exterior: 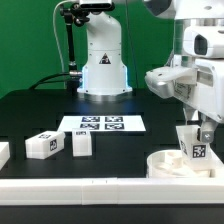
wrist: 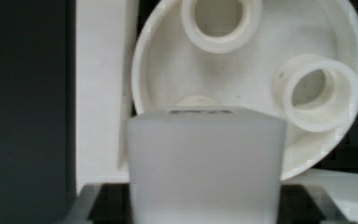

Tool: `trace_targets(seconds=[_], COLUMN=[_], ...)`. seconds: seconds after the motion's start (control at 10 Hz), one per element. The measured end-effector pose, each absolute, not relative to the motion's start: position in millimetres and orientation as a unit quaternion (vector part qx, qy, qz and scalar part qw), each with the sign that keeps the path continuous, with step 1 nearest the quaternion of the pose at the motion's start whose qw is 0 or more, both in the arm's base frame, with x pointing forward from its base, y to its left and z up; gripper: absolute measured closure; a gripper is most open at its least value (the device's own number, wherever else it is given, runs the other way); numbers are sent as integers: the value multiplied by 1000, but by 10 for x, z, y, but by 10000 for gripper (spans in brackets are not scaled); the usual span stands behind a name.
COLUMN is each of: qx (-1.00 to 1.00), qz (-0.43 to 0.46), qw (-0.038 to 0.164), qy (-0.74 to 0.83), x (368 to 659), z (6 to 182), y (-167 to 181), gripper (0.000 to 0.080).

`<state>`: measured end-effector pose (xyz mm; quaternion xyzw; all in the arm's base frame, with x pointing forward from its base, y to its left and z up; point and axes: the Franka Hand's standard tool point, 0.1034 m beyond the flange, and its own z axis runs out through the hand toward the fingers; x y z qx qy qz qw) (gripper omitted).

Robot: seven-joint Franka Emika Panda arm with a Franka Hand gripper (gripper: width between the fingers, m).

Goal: Assemble stool

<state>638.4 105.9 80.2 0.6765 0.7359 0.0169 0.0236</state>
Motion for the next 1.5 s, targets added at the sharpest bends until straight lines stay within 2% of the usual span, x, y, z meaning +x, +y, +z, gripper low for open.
trace_targets(seconds=[0.3,0.9,1.5], qx=[699,880,955], qz=[18,12,14], qw=[22,11,8], qy=[715,475,297], x=[6385,6361,6357], z=[803,793,791], y=[1058,1069,1075], gripper=[458,458,458])
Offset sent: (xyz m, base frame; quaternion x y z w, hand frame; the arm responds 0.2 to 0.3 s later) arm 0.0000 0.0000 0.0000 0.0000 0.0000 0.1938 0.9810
